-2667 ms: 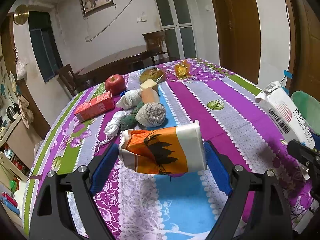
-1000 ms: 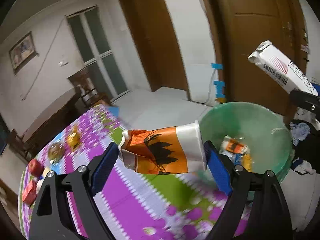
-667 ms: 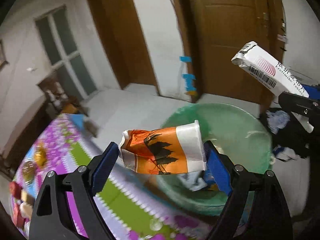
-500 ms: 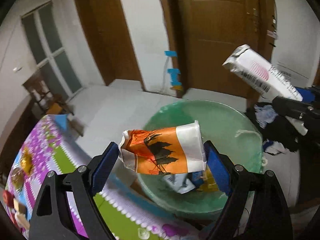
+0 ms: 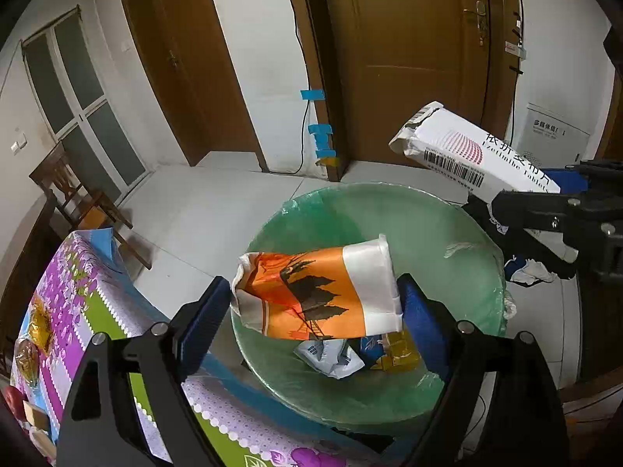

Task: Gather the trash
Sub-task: 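Carry the medicine box over the green bin while the left tool carries the orange-white paper cup, then open both tools to drop the medicine box and paper cup into the bin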

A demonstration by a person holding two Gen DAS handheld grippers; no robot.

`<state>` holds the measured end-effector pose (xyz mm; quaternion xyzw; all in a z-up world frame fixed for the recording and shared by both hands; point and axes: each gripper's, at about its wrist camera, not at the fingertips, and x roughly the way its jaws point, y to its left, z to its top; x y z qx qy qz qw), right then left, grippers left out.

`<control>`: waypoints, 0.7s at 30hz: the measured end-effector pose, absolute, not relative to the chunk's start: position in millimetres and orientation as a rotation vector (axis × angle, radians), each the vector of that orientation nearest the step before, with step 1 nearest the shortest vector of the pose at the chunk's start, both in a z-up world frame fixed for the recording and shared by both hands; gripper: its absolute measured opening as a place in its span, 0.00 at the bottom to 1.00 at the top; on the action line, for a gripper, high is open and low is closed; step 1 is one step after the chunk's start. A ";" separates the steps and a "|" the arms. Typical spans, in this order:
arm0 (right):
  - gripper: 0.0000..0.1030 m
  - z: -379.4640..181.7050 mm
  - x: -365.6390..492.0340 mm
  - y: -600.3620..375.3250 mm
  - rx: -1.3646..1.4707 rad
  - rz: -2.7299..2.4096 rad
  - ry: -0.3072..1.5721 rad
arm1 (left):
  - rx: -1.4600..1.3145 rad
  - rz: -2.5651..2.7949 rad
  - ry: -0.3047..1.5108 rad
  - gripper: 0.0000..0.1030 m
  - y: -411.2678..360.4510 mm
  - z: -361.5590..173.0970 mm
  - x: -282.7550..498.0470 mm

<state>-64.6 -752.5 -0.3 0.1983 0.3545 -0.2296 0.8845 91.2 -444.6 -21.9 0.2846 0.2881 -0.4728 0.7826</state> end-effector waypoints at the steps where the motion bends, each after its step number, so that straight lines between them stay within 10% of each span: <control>1: 0.49 -0.7 -64.2 -750.7 0.414 -0.476 0.739 | 0.615 -1.022 0.623 0.81 -444.8 -22.4 91.1; 21: 0.56 0.3 -39.7 -747.2 0.405 -0.462 0.755 | 0.608 -1.017 0.648 0.84 -443.9 -22.2 95.5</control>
